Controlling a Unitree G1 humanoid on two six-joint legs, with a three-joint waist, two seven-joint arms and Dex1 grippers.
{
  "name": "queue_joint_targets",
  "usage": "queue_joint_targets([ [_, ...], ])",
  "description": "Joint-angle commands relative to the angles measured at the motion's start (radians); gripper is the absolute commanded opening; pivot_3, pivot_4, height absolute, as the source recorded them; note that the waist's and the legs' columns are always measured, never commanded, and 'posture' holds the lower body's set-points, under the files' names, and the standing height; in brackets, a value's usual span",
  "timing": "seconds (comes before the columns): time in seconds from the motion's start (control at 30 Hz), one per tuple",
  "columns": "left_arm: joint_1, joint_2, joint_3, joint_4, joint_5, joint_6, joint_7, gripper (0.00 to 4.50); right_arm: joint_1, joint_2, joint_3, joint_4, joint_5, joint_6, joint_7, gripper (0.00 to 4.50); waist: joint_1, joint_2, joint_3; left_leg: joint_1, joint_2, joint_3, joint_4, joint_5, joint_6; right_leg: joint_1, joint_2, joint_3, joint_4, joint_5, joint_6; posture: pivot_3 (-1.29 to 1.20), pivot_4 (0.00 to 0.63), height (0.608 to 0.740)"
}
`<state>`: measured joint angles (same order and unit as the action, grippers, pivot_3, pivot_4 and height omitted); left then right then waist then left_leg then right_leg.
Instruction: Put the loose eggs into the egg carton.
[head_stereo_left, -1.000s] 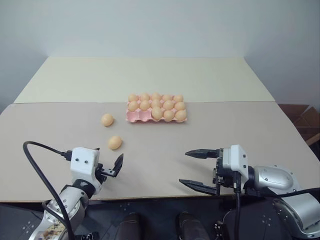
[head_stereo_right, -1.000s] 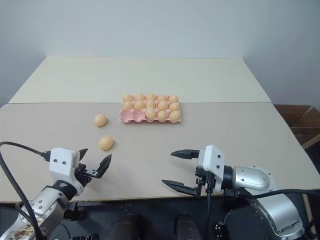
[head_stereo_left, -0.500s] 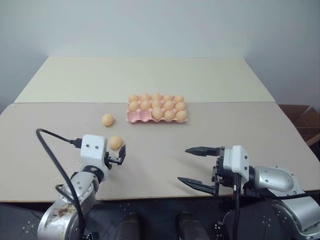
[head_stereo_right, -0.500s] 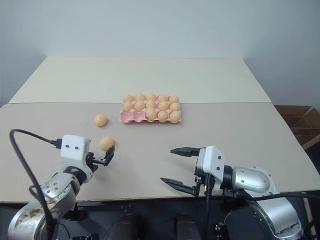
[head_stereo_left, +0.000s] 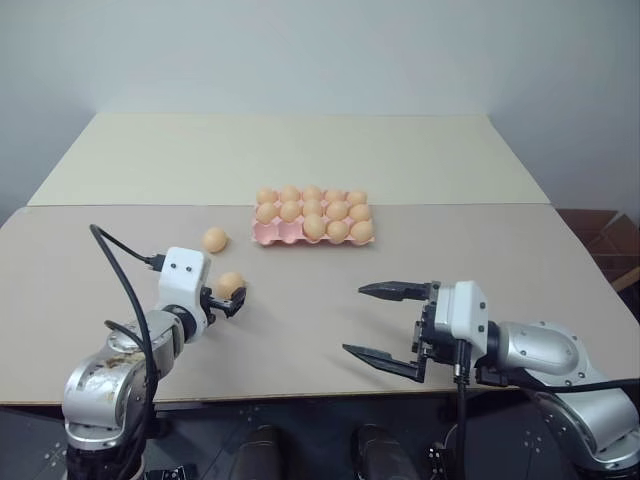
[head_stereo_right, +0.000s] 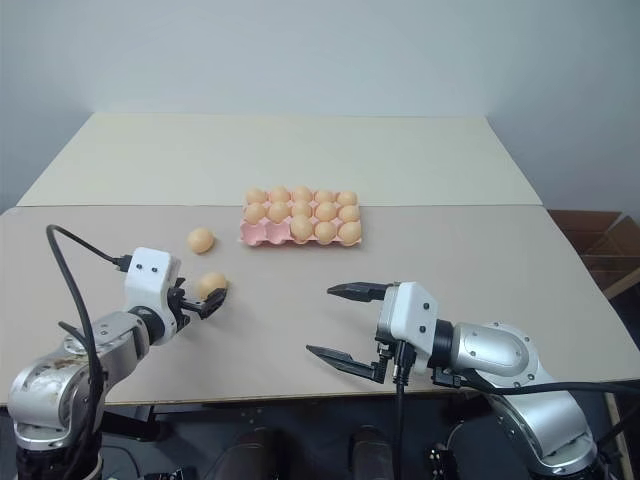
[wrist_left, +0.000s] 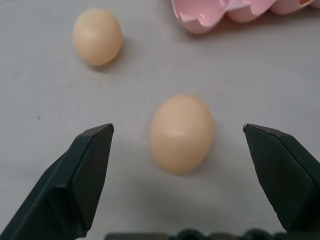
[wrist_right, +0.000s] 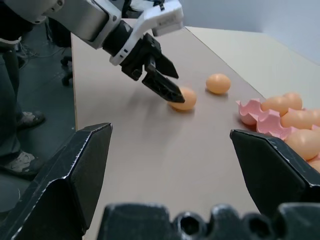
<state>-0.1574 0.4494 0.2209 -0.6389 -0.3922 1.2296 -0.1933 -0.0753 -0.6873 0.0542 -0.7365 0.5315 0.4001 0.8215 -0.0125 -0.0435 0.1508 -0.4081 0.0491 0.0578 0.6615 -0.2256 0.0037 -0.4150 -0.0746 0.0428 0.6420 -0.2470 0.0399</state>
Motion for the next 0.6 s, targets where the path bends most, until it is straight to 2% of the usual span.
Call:
queue_joint_targets([
  [0.03,-0.025,0.034,0.009,0.028,-0.025,-0.003,-0.054,4.50,-0.028,0.000,0.001,-0.026,0.003,0.005,-0.011,4.45,0.000,0.000,0.000,0.000,0.000,0.000,0.000,0.000,0.000,0.000,0.000,0.000,0.000,0.000,0.000,0.00,0.150,0.740],
  [0.1,-0.028,0.052,0.002,0.049,-0.025,-0.018,-0.073,4.50,-0.034,-0.001,0.001,-0.026,0.004,0.007,-0.012,4.45,0.000,0.000,0.000,0.000,0.000,0.000,0.000,0.000,0.000,0.000,0.000,0.000,0.000,0.000,0.000,0.00,0.150,0.740],
  [0.17,-0.034,0.064,0.001,0.074,-0.016,-0.039,-0.084,4.11,-0.037,-0.002,0.000,-0.026,0.006,0.008,-0.013,4.50,0.001,0.000,0.000,0.000,0.000,0.000,0.000,0.000,0.000,0.000,0.000,0.000,0.000,0.000,0.000,0.00,0.150,0.740],
  [0.43,-0.039,0.090,-0.021,0.141,0.012,-0.114,-0.107,1.67,-0.035,-0.010,-0.008,-0.036,0.005,0.007,-0.027,4.50,0.001,0.000,0.000,-0.001,0.000,0.000,0.000,0.000,0.000,-0.001,-0.001,0.000,0.000,0.000,0.000,0.00,0.150,0.740],
  [0.53,-0.034,0.094,-0.026,0.154,0.028,-0.146,-0.104,0.95,-0.033,-0.013,-0.011,-0.038,0.008,0.008,-0.031,4.50,0.001,0.000,0.000,-0.001,0.000,0.000,0.000,0.000,0.000,-0.001,-0.001,0.000,0.000,0.000,0.000,0.00,0.150,0.740],
  [0.6,-0.028,0.093,-0.023,0.153,0.036,-0.164,-0.100,0.67,-0.032,-0.016,-0.015,-0.038,0.008,0.008,-0.033,4.50,0.001,0.000,0.000,-0.001,0.000,0.000,0.000,0.000,0.000,-0.001,-0.001,0.000,0.000,0.000,0.000,0.00,0.150,0.740],
])
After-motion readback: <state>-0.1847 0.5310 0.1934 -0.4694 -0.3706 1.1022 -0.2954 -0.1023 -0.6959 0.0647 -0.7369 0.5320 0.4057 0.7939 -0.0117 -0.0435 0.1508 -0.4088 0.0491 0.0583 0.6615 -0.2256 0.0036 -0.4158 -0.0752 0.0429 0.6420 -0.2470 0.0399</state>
